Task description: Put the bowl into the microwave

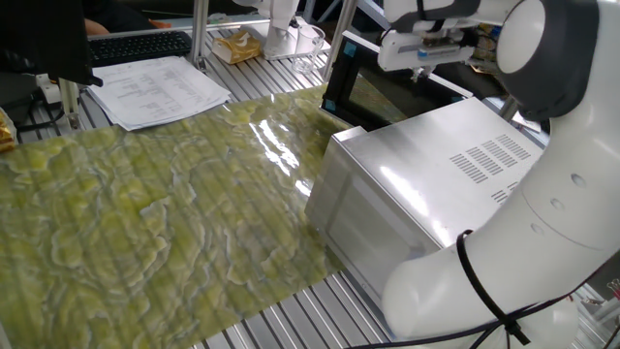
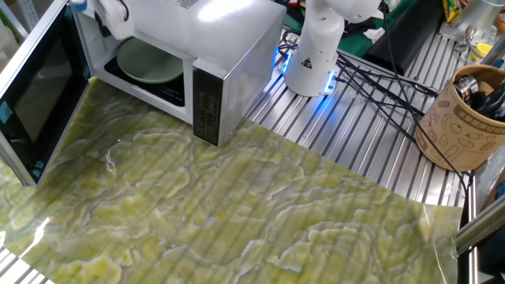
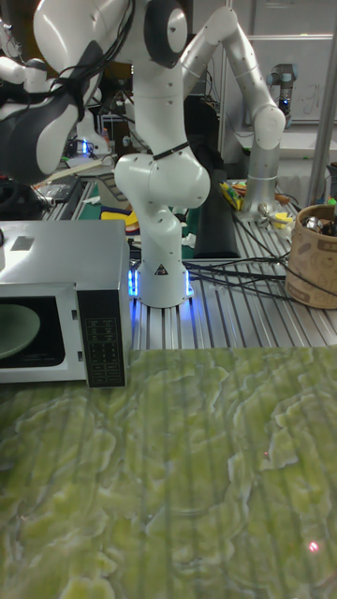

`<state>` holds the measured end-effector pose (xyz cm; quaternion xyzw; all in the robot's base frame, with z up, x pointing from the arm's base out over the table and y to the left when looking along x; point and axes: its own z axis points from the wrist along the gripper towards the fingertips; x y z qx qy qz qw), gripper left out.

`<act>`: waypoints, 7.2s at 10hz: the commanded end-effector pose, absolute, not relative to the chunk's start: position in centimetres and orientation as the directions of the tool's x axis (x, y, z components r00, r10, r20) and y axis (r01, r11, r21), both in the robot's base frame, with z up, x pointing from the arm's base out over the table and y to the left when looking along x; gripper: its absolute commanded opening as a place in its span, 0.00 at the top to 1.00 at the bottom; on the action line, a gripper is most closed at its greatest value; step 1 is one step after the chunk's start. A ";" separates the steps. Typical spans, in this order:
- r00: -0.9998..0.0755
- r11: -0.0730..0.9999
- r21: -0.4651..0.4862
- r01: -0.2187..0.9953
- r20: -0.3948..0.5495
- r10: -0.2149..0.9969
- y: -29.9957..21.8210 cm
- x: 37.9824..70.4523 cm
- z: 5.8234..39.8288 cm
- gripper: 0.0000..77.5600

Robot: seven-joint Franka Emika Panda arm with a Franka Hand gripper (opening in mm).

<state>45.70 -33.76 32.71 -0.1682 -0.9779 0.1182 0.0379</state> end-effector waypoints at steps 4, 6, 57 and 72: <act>-0.941 0.916 -0.234 0.326 0.013 0.339 -36.2 46.7 36.0 0.98; -0.938 0.915 -0.227 0.333 0.017 0.345 -36.2 46.7 36.0 0.98; -0.846 0.827 -0.213 0.521 -0.260 0.465 -42.5 62.1 32.0 0.98; -0.819 0.801 -0.171 0.574 -0.097 0.566 -36.4 58.4 31.7 0.98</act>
